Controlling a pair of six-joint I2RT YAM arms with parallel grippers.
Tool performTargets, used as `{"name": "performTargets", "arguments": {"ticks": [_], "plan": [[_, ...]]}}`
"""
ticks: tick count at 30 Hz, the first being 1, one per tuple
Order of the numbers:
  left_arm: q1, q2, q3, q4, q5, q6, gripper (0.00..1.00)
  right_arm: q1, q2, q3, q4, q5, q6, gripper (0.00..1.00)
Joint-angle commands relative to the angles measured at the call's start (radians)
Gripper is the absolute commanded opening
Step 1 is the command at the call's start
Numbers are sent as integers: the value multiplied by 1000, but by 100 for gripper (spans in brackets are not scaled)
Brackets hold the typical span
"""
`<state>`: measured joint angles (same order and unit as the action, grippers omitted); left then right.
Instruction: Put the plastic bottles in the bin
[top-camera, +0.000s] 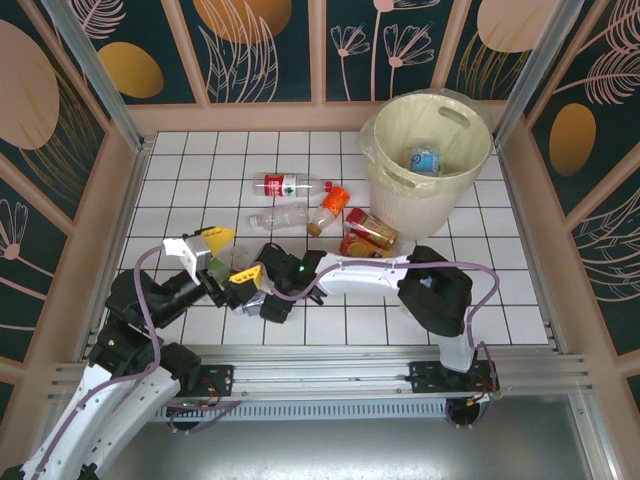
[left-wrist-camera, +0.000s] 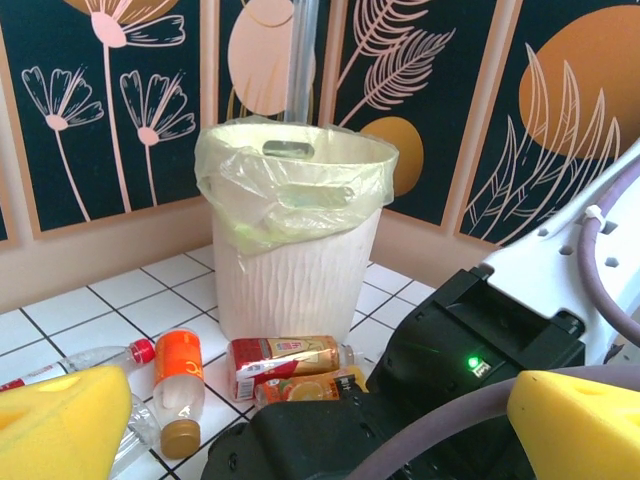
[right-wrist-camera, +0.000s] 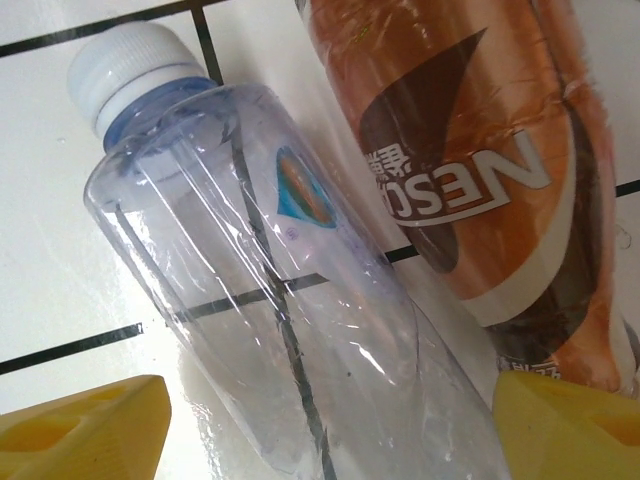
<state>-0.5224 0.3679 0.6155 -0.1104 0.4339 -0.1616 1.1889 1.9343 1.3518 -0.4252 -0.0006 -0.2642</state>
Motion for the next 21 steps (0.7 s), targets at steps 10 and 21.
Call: {"name": "performTargets", "arguments": {"ticks": [10,21], "plan": [[-1,9,15,43,64,-6,99,37,116,17,-52,94,-15,82],[0,12,16,41,64,-6,99,44,127,-3,-34,77,-8,64]]}}
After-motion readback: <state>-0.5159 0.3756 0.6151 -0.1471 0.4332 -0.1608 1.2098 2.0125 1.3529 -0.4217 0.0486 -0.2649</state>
